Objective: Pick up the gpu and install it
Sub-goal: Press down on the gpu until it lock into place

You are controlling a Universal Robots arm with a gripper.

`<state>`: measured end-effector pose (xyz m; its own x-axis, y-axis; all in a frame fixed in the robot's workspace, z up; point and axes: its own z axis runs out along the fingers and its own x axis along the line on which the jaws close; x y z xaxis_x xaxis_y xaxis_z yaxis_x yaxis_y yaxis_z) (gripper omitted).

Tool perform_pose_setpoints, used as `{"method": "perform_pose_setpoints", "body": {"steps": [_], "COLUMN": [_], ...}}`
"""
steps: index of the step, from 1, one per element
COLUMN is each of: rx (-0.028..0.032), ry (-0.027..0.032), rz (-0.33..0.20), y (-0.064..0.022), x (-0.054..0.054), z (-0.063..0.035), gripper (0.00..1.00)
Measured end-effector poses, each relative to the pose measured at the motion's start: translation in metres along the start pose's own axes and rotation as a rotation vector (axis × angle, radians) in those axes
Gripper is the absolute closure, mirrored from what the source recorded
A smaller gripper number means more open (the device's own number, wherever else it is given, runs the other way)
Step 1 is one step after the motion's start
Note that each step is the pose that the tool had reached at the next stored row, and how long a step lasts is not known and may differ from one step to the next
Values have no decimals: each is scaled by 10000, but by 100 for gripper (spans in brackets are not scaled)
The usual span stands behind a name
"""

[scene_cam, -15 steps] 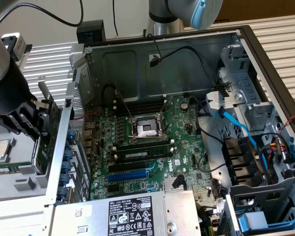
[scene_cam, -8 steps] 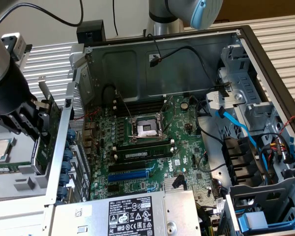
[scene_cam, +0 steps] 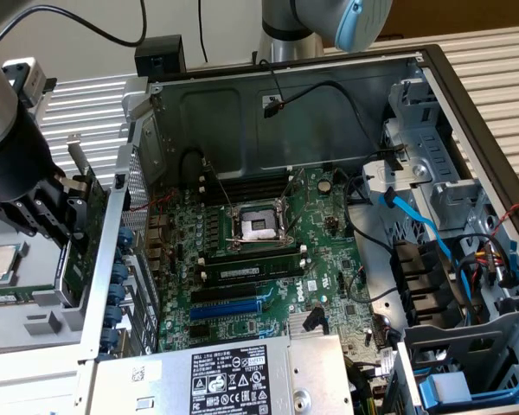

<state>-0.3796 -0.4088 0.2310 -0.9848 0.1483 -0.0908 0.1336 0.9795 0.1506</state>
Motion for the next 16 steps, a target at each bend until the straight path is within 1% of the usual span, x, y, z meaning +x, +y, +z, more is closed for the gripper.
{"method": "perform_pose_setpoints", "body": {"steps": [3, 8, 12, 14, 16], "rx": [-1, -2, -2, -3, -4], "ry": [-1, 1, 1, 1, 1], "rz": [0, 0, 0, 1, 1], "y": [1, 10, 13, 18, 26], "x": [-1, -5, -7, -10, -15], "z": [-6, -65, -86, -115, -171], "gripper": [72, 72, 72, 72, 72]}}
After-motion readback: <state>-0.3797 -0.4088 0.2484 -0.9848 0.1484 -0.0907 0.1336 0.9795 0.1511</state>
